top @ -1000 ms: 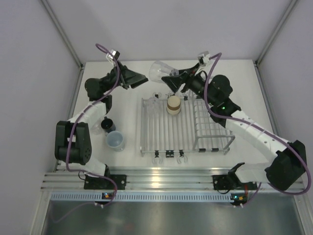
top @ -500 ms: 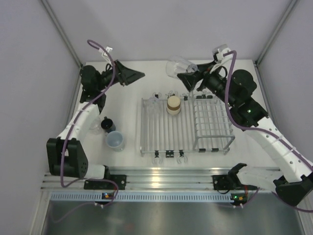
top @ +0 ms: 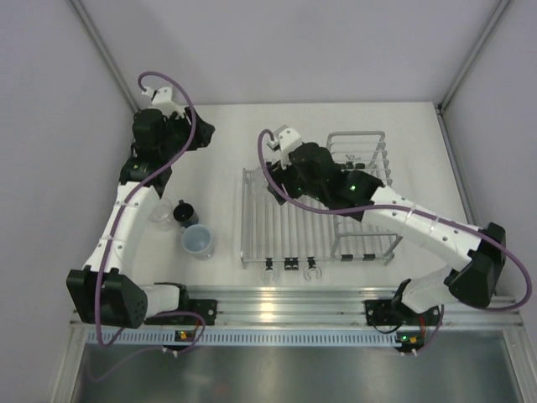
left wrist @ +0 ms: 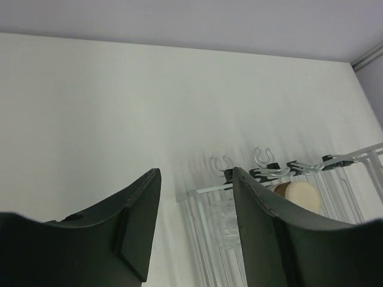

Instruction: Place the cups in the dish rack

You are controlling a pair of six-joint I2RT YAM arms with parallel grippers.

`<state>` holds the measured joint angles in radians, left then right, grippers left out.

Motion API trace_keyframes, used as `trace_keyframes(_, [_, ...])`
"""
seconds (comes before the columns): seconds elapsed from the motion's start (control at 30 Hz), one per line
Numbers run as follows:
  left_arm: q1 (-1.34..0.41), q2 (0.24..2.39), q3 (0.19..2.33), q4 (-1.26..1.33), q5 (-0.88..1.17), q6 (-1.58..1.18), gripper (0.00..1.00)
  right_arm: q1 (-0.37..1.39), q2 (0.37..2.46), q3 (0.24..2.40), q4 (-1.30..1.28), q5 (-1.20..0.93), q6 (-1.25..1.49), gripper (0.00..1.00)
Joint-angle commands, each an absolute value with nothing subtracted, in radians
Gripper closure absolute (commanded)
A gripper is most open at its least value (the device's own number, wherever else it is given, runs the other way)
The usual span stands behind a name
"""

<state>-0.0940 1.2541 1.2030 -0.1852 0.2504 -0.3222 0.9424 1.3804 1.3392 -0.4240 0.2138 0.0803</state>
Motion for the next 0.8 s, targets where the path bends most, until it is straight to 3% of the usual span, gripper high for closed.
trace_keyframes(0.0, [-0.094, 1.244, 1.238, -0.232, 0.153, -0.256, 0.43, 1.009, 1.431, 1.439, -0.526, 0.334, 0.087, 1.00])
trace_keyframes(0.37, [-0.092, 1.253, 1.252, -0.250, 0.152, -0.253, 0.43, 1.124, 1.615, 1.514, -0.656, 0.336, 0.147, 1.00])
trace_keyframes(0.77, [-0.091, 1.250, 1.253, -0.255, 0.146, -0.249, 0.42, 1.134, 1.821, 1.661, -0.736, 0.319, 0.153, 1.00])
